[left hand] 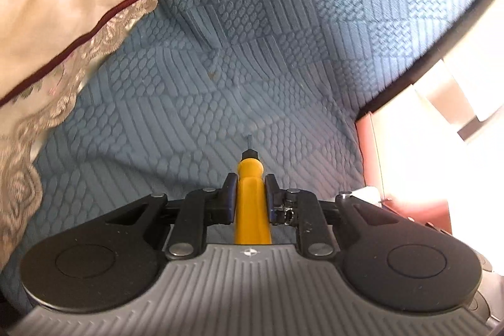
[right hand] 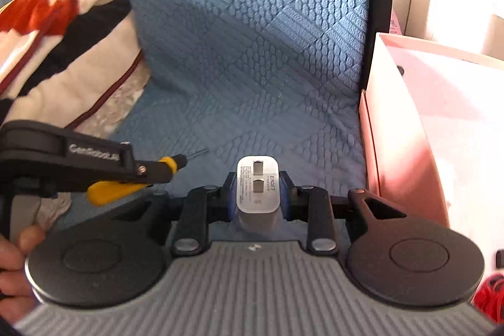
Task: Organize rigid objects
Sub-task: 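Lift and carry the screwdriver and small charger with both tools over the box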
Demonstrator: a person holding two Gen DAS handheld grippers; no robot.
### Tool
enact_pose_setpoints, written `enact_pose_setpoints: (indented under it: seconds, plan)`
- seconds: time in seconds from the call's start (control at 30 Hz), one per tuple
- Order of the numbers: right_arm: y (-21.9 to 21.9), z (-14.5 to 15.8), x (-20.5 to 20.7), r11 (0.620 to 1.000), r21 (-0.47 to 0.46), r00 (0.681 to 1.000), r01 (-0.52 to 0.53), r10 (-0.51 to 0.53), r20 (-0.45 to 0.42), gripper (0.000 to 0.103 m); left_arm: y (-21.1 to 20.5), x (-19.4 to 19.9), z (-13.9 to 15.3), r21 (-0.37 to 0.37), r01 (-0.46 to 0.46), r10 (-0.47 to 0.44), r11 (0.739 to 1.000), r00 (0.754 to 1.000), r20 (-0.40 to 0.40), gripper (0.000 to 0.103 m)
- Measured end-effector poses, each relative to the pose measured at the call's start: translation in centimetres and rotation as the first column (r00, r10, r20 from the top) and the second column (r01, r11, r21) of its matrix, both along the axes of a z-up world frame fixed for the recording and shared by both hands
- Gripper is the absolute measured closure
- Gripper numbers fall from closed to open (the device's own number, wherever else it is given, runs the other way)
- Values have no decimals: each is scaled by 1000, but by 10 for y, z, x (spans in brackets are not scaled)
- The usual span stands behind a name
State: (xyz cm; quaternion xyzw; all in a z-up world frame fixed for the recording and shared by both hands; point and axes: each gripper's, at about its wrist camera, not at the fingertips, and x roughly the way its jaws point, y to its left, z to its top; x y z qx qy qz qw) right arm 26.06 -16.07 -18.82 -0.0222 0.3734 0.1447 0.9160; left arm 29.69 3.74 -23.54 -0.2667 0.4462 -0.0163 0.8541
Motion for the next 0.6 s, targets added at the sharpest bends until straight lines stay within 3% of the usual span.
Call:
enact_pose_setpoints:
  seconds: [0.2,0.33,0.6]
  plan:
    - [-4,5,-19,1000,-8,1000,15,-15,5,73,-2,-29,12,-27,-18,18,999,1000,23,82]
    - [-7,6,-31,1000,-12,1000,5,-5,-15,73,-9,-42,28,-7,-24,25,1000,998,65,82]
    - [-20,35,-45,1000,7,1000,0,0,-7,73,-17,-57,55,-15,-23,24,1000,997,80,82]
